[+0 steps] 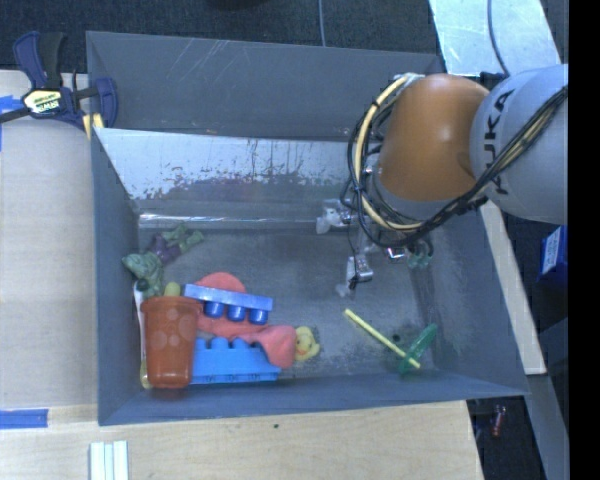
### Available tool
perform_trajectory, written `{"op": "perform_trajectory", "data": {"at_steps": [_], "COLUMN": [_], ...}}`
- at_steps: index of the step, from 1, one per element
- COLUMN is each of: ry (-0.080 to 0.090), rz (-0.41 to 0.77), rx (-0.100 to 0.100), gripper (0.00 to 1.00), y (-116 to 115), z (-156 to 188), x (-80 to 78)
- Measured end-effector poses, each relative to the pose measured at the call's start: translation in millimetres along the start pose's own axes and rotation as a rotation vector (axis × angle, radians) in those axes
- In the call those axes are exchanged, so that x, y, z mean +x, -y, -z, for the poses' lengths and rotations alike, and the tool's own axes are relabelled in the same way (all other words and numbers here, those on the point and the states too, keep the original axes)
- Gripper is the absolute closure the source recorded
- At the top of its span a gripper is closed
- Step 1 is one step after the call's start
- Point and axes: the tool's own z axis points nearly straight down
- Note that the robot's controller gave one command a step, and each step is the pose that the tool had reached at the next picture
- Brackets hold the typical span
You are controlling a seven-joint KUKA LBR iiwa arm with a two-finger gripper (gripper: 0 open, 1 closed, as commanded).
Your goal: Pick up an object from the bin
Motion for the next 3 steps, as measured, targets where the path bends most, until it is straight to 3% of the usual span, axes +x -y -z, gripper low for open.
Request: {"op": "perform_trajectory", "data": {"at_steps": [1, 2, 3], "ry": [0.002, 0.005, -0.003], "rz": [0.054, -0.176, 0.087], "rx": [0.000, 0.003, -0.003], "gripper": [0.00, 0.00, 1.00], "y": [-68, -77, -121], "z": [-35, 17, 10], "x": [-10.8, -15.9, -10.5]}}
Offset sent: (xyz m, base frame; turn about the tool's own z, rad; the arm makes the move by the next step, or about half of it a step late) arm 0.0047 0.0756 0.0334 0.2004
